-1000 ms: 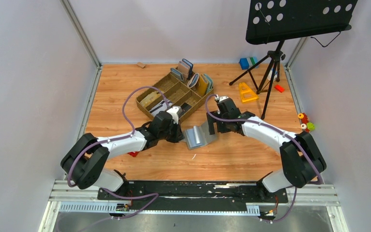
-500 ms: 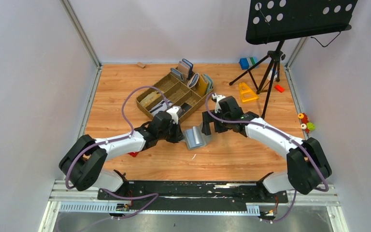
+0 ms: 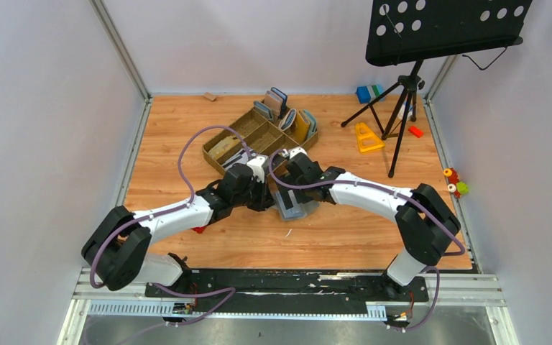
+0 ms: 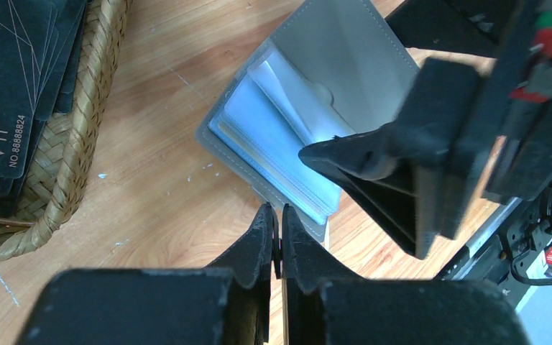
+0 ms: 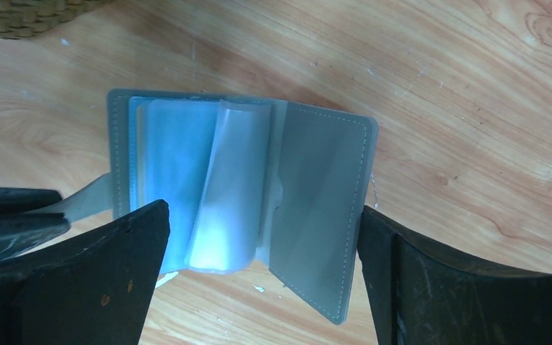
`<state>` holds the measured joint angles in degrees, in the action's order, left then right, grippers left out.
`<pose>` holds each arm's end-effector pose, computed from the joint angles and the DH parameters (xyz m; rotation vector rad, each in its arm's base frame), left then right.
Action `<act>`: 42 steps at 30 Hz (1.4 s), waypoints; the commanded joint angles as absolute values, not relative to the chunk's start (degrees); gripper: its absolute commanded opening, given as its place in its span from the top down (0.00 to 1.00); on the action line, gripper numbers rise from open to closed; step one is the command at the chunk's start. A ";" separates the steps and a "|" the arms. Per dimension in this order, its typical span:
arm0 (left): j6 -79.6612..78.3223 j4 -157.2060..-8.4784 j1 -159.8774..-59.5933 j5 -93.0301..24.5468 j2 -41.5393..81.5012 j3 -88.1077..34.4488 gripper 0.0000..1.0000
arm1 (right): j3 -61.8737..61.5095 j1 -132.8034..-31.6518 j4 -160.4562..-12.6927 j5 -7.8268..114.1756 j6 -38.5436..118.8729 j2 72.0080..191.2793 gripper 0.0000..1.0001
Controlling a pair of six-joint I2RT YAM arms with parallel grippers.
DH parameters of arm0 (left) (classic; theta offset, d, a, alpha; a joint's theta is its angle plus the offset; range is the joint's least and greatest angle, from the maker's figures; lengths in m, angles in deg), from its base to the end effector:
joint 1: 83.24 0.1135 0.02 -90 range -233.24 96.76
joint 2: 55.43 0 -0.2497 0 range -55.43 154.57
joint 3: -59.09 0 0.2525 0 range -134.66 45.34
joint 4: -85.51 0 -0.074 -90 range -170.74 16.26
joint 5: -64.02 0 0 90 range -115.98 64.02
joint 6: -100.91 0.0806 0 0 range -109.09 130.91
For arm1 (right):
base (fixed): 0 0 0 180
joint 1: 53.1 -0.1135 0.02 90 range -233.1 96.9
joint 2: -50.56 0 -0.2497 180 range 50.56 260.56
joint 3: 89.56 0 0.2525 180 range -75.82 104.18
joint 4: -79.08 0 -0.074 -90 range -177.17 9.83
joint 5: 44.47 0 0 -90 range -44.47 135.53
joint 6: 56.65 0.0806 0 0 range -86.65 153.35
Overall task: Take the credit cards out of the card holder
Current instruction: Open the card holder at the center of the board.
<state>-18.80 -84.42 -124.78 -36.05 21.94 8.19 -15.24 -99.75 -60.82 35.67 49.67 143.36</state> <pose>0.2262 -0.2192 0.1533 0.3444 2.3169 -0.8540 0.2514 0.2462 0.1520 -0.6146 2.5069 0.1893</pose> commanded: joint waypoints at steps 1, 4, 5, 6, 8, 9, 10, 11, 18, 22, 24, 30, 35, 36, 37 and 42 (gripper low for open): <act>-18.79 -85.09 -124.81 -36.61 19.38 5.79 0.97 | -12.68 -101.24 -58.32 27.37 50.52 145.77 0.00; -18.69 -84.71 -124.81 -36.44 19.13 5.62 0.97 | -13.11 -101.35 -57.69 25.17 50.54 146.61 0.00; -18.71 -84.64 -124.81 -36.36 19.07 5.57 0.97 | -13.33 -101.35 -57.58 24.66 50.39 146.77 0.00; -18.60 -84.61 -124.81 -36.35 18.99 5.56 0.97 | -13.46 -101.35 -57.48 24.32 50.03 146.84 0.00; -18.66 -84.30 -124.81 -36.39 19.01 5.38 0.97 | -13.95 -101.37 -56.98 23.78 49.34 146.89 0.00; -18.69 -84.19 -124.81 -36.42 18.94 5.24 0.97 | -14.08 -101.36 -56.68 23.06 49.08 146.89 0.00; -18.71 -83.86 -124.81 -36.44 18.87 5.12 0.96 | -14.18 -101.36 -56.02 22.13 48.85 146.85 0.00; -18.69 -83.58 -124.81 -36.38 18.97 4.90 0.96 | -14.27 -101.33 -55.52 21.50 48.49 146.74 0.00; -18.37 -82.52 -124.83 -35.71 18.42 4.85 0.96 | -14.77 -101.35 -53.23 17.70 47.76 145.75 0.00; -18.27 -82.11 -124.81 -35.30 18.10 4.95 0.96 | -15.18 -101.17 -53.20 17.26 47.83 145.34 0.01; -18.18 -82.06 -124.81 -35.21 18.05 5.13 0.96 | -15.41 -101.23 -53.17 17.21 47.83 144.95 0.03; -18.24 -82.05 -124.81 -35.29 18.02 5.17 0.95 | -15.64 -101.09 -52.51 15.11 47.21 145.13 0.05; -18.27 -82.22 -124.81 -35.41 18.37 5.21 0.96 | -17.00 -100.10 -54.88 21.21 46.91 144.44 0.09; -18.35 -82.26 -124.81 -35.45 18.52 5.28 0.95 | -17.60 -99.39 -55.89 23.90 46.85 143.98 0.10; -18.36 -82.38 -124.83 -35.47 18.62 5.33 0.96 | -18.36 -98.31 -56.93 26.71 46.88 143.37 0.11; -18.27 -82.56 -124.81 -35.38 18.75 5.93 0.96 | -23.54 -92.88 -64.13 43.83 47.37 137.85 0.14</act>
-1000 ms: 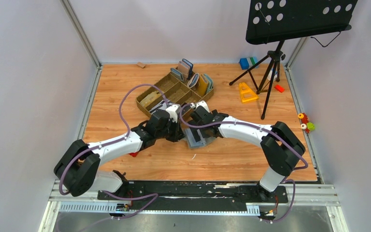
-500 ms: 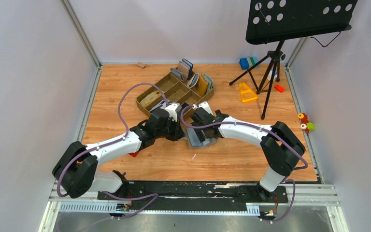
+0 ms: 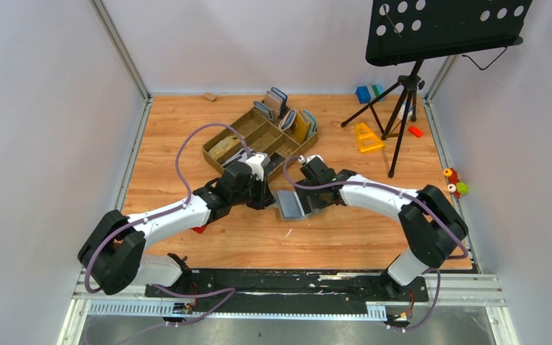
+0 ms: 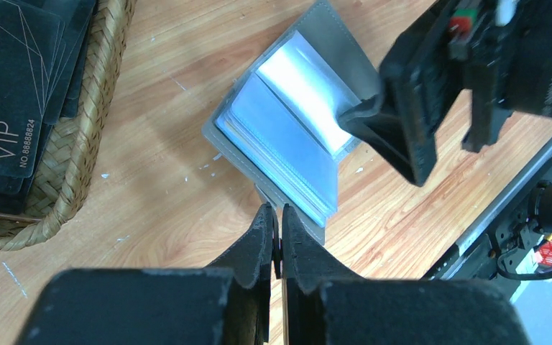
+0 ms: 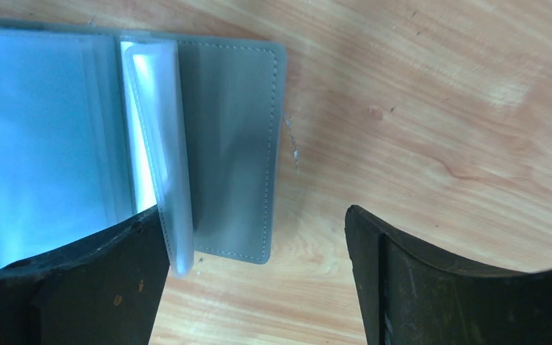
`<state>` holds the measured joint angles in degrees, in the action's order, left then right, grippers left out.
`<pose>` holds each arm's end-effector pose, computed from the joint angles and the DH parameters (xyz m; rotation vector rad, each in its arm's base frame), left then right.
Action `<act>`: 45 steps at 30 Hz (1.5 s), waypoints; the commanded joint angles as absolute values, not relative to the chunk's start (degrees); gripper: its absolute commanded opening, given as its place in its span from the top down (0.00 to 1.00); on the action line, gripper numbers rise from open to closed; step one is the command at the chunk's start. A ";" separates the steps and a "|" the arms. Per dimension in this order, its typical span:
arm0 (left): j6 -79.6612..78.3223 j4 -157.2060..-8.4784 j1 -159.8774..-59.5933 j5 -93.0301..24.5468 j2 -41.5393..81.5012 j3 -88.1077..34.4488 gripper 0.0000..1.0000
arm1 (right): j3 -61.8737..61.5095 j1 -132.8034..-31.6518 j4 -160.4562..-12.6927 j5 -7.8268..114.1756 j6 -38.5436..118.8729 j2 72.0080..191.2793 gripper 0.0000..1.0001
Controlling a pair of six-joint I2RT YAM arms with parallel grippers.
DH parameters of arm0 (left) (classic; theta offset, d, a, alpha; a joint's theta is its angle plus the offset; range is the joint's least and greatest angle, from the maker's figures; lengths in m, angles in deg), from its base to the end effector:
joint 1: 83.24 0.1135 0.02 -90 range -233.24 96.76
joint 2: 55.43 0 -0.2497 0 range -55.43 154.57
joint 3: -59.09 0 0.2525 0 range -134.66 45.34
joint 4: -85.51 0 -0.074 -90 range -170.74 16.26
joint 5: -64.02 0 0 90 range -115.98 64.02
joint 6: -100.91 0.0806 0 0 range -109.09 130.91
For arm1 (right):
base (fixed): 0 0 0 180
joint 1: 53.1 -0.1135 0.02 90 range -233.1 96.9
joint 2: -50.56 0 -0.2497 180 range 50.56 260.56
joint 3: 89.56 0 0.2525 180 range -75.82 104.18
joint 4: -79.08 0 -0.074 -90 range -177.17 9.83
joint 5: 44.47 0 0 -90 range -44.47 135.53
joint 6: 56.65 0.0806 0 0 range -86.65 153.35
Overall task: Take the credit cards out of the card holder
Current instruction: Open the card holder at the center of the board.
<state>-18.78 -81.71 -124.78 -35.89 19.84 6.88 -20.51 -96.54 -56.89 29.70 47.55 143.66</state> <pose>0.2252 -0.2181 0.1663 0.3428 2.3039 -0.8568 0.2479 0.2045 0.1193 -0.6055 2.6066 -0.0761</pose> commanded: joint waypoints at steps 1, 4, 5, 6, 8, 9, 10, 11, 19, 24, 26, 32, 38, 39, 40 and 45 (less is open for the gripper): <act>-18.25 -82.65 -124.82 -35.41 18.78 6.07 0.95 | -24.68 -91.45 -65.75 48.16 47.84 136.85 0.15; -18.56 -83.05 -124.81 -35.68 18.84 6.43 0.96 | -27.38 -87.36 -69.19 55.90 48.87 135.45 0.19; -18.58 -83.21 -124.81 -35.78 18.92 6.47 0.96 | -27.98 -86.23 -69.70 57.49 49.04 135.39 0.21; -18.69 -83.32 -124.85 -35.82 18.91 6.63 0.96 | -28.41 -85.28 -70.18 58.73 49.09 135.44 0.22; -18.58 -83.31 -124.81 -35.76 18.93 6.75 0.95 | -29.14 -84.40 -70.83 59.87 49.13 135.55 0.25; -18.62 -83.29 -124.81 -35.63 18.92 6.83 0.96 | -29.41 -84.26 -71.09 60.07 49.07 135.64 0.26; -18.57 -83.24 -124.81 -35.63 18.88 6.91 0.96 | -29.67 -84.12 -71.39 60.37 49.11 135.67 0.27; -18.61 -83.26 -124.81 -35.60 18.86 6.96 0.96 | -29.94 -83.99 -71.83 60.77 49.22 135.71 0.28; -19.19 -83.62 -124.83 -36.79 18.93 7.49 0.96 | -32.07 -82.32 -76.01 65.03 50.88 135.21 0.44; -19.13 -83.76 -124.83 -36.52 18.75 8.10 0.96 | -32.77 -81.55 -77.51 66.96 51.60 135.64 0.51; -19.10 -83.81 -124.81 -36.46 18.67 8.32 0.96 | -33.13 -81.33 -78.13 67.47 51.72 135.65 0.54; -18.85 -83.83 -124.81 -36.35 18.73 8.72 0.96 | -33.88 -80.94 -79.01 68.12 51.96 135.33 0.65; -18.80 -84.09 -124.81 -36.29 19.09 8.82 0.95 | -34.00 -80.52 -79.35 68.45 52.05 135.29 0.74; -18.82 -84.05 -124.81 -36.30 19.08 8.77 0.96 | -33.98 -80.41 -79.36 68.66 52.10 135.29 0.74; -18.92 -83.98 -124.81 -36.49 19.08 8.66 0.96 | -33.98 -80.43 -79.38 68.79 52.11 135.23 0.74; -18.94 -83.38 -124.81 -36.56 18.78 8.58 0.95 | -34.16 -80.35 -79.37 68.91 52.07 134.57 0.75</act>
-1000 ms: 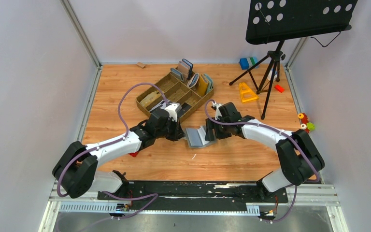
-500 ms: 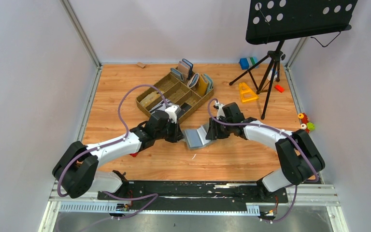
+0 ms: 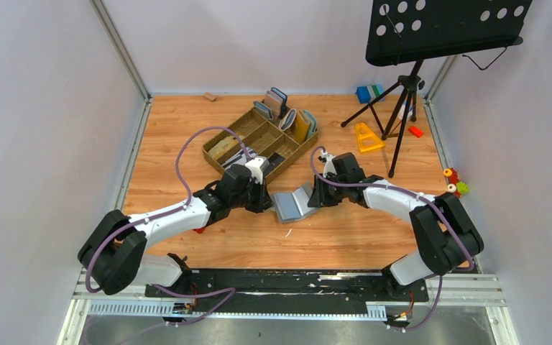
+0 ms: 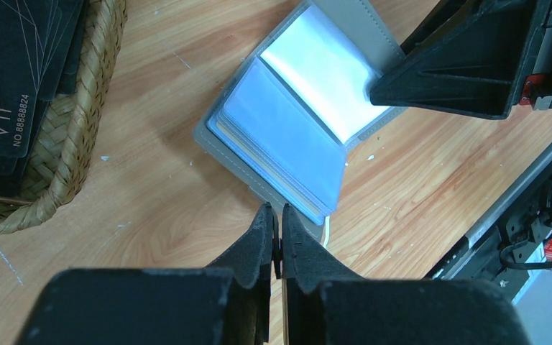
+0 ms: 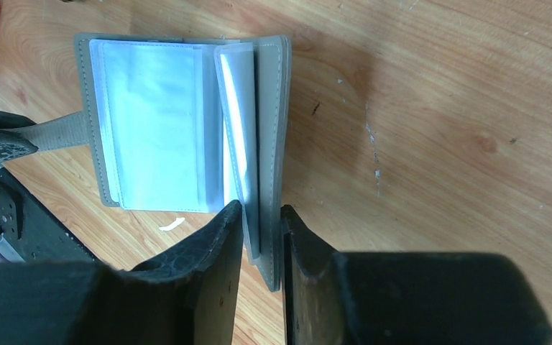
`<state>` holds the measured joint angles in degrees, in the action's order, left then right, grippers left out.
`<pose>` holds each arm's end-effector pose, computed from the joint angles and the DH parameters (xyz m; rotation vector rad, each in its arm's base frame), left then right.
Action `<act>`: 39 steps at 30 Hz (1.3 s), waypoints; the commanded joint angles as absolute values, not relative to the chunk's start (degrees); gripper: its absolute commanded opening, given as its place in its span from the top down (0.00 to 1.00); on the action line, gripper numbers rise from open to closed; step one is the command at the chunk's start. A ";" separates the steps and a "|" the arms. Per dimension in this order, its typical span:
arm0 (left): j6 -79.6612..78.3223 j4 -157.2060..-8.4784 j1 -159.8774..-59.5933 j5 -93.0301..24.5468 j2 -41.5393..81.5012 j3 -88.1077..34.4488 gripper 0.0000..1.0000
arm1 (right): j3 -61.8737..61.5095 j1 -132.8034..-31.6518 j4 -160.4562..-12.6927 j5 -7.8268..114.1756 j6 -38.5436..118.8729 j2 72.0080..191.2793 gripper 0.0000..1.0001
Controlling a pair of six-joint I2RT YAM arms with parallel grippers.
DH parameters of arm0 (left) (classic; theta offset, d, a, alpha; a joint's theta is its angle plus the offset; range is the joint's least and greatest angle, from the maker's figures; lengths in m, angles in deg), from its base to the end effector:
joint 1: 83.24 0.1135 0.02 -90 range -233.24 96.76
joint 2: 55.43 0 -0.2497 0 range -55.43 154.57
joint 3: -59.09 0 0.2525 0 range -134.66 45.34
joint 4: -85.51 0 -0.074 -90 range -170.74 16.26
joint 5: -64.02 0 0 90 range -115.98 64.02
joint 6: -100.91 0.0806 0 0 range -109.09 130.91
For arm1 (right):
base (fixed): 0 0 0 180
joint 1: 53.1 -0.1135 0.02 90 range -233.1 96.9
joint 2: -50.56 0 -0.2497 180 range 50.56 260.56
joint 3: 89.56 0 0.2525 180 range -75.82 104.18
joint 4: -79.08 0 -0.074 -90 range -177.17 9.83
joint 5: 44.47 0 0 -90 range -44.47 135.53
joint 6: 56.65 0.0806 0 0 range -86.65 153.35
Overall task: Take the credit cards out of the card holder
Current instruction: Open the card holder at the center of the board.
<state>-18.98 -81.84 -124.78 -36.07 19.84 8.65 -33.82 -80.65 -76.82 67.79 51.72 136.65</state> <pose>0.2207 -0.2144 0.1556 0.3414 2.3349 -0.8479 0.2583 0.1692 0.1141 -0.3724 2.5846 0.7980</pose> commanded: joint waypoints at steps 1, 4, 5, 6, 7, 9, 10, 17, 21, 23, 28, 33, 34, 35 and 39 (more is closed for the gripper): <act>-18.97 -83.30 -124.81 -36.48 18.77 8.60 0.96 | -34.16 -80.35 -79.21 68.79 52.08 134.35 0.74; -19.04 -83.13 -124.81 -36.53 18.78 8.60 0.96 | -33.87 -80.22 -78.16 66.92 51.79 133.49 0.61; -19.11 -83.11 -124.81 -36.53 18.63 8.60 0.96 | -33.71 -80.25 -77.54 65.77 51.62 133.25 0.60; -19.10 -83.02 -124.81 -36.53 18.60 8.56 0.96 | -33.24 -80.26 -76.52 63.26 51.44 133.00 0.60; -19.08 -82.96 -124.81 -36.46 18.40 8.55 0.95 | -32.80 -80.23 -75.46 61.44 51.29 132.82 0.61; -18.98 -82.77 -124.81 -36.28 18.17 8.44 0.95 | -32.42 -80.20 -74.19 59.49 50.20 132.54 0.62; -18.95 -82.68 -124.81 -36.27 18.03 8.42 0.95 | -32.40 -80.24 -74.06 59.40 50.16 132.36 0.63; -19.01 -82.92 -124.86 -36.43 18.52 8.34 0.96 | -32.99 -80.26 -75.78 61.64 50.73 132.58 0.76; -19.14 -83.10 -124.85 -36.51 18.75 8.32 0.95 | -33.18 -80.22 -76.89 64.45 50.79 132.46 0.85; -19.15 -83.27 -124.81 -36.61 18.88 8.35 0.95 | -33.19 -80.34 -77.36 65.54 50.79 132.71 0.83; -19.12 -83.37 -124.81 -36.73 19.12 8.30 0.96 | -33.51 -80.32 -77.75 66.03 50.61 133.65 0.61; -19.19 -83.31 -124.81 -36.71 19.06 8.38 0.96 | -33.79 -80.42 -77.60 65.73 50.32 134.14 0.41; -19.21 -83.37 -124.85 -36.69 19.03 8.38 0.96 | -33.80 -80.48 -77.47 65.46 50.23 134.15 0.38; -19.23 -83.37 -124.81 -36.70 19.00 8.38 0.96 | -33.88 -80.51 -77.37 65.27 50.04 134.14 0.35; -19.15 -83.29 -124.81 -36.85 19.18 8.24 0.96 | -33.64 -81.47 -76.92 65.13 49.40 133.73 0.09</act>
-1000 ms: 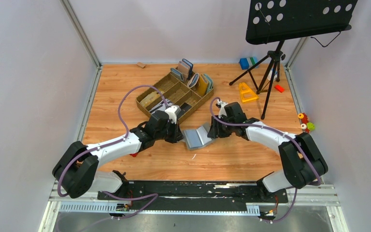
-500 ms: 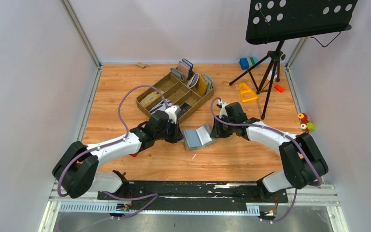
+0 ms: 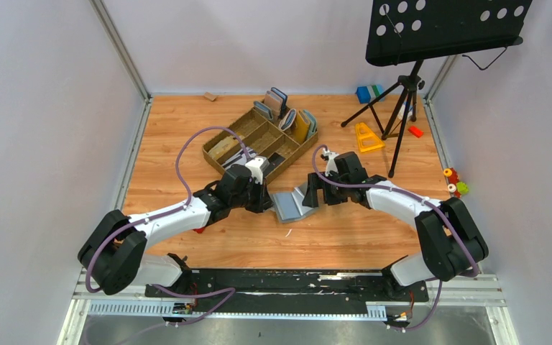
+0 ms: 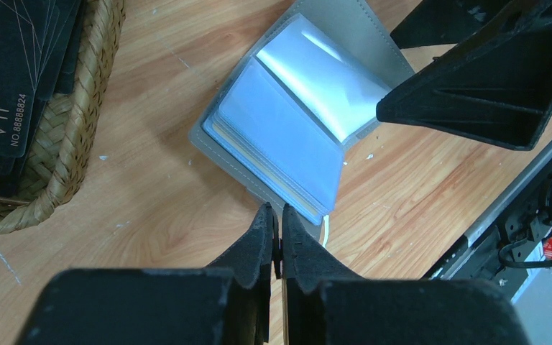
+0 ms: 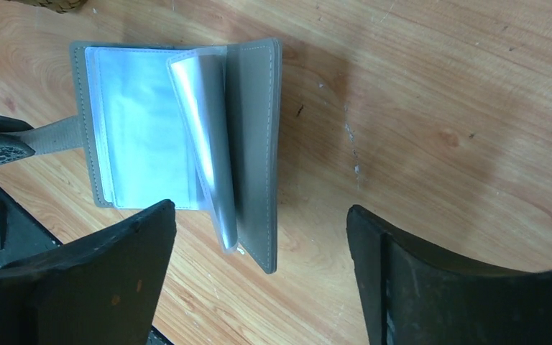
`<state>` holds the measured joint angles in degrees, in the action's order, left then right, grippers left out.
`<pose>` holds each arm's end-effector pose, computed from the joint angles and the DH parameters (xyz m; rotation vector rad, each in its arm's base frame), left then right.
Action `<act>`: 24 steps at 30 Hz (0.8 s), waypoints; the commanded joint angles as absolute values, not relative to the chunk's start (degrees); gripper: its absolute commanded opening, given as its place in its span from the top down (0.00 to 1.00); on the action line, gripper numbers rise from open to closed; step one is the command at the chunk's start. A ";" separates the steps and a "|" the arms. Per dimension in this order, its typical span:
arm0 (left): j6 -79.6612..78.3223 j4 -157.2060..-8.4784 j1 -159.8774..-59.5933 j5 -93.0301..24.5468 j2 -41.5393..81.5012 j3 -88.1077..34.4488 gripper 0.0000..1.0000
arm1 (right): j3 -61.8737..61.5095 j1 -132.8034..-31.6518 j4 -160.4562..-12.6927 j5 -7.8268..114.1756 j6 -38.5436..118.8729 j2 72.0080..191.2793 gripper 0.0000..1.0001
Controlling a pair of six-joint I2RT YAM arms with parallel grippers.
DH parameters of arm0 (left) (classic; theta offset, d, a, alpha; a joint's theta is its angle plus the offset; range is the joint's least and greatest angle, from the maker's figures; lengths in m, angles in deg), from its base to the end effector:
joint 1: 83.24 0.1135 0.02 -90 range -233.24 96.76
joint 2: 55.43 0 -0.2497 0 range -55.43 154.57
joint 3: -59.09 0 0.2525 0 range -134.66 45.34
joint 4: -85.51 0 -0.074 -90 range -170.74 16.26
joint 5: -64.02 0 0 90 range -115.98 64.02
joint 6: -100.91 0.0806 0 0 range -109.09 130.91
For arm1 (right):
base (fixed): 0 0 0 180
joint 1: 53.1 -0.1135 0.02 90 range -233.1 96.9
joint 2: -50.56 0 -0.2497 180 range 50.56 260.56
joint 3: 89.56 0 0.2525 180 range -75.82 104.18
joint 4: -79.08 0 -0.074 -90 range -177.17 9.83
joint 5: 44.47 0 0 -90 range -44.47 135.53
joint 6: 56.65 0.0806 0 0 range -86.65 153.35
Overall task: Take the credit cards out of the card holder
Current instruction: Open the card holder at the center of the board.
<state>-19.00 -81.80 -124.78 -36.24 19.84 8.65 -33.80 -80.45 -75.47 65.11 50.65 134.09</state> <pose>0.2205 -0.2145 0.1556 0.3428 2.3362 -0.8508 0.2585 0.1641 0.1239 -0.3731 2.5548 0.7370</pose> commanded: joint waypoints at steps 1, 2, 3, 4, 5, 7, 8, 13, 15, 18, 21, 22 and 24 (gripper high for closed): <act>-19.21 -83.34 -124.81 -36.94 19.24 8.14 0.95 | -33.44 -82.01 -76.77 64.83 49.24 133.71 0.06; -19.24 -83.37 -124.81 -37.01 19.27 8.12 0.96 | -33.14 -82.60 -76.50 64.18 49.25 133.70 0.03; -19.29 -83.33 -124.81 -36.99 19.28 7.97 0.96 | -32.81 -83.20 -76.10 63.01 49.26 133.83 0.01; -19.31 -83.36 -124.81 -37.12 19.28 7.87 0.96 | -32.38 -83.89 -75.38 61.70 49.25 133.96 0.00; -19.33 -83.37 -124.81 -37.22 19.19 7.85 0.96 | -31.90 -84.61 -74.68 60.04 49.14 134.24 0.00; -19.39 -83.33 -124.81 -37.32 19.09 7.73 0.96 | -30.88 -86.00 -73.51 56.99 49.04 134.68 0.00; -19.40 -83.25 -124.81 -37.40 19.04 7.67 0.95 | -30.24 -86.87 -72.96 55.70 49.07 134.94 0.00; -19.37 -82.85 -124.81 -37.24 18.76 7.63 0.96 | -27.74 -90.23 -70.01 49.63 48.95 136.47 0.00; -19.38 -82.91 -124.81 -37.14 18.75 7.74 0.95 | -26.96 -90.94 -69.08 47.46 48.58 137.33 0.00; -19.35 -82.93 -124.81 -37.14 18.77 7.82 0.96 | -26.52 -91.05 -68.78 45.58 48.48 138.84 0.07; -19.22 -82.91 -124.82 -36.85 18.91 8.03 0.96 | -26.16 -90.82 -69.14 45.59 48.17 139.76 0.16; -19.18 -83.01 -124.81 -36.92 19.03 8.01 0.96 | -25.94 -90.79 -69.10 45.56 48.09 139.91 0.18; -19.24 -83.34 -124.81 -37.22 19.43 8.12 0.96 | -25.91 -90.56 -69.28 45.54 48.06 139.91 0.24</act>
<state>-19.00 -81.80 -124.78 -36.59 19.84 8.65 -28.33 -90.90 -69.43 47.66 48.88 139.58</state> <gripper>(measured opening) 0.083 0.801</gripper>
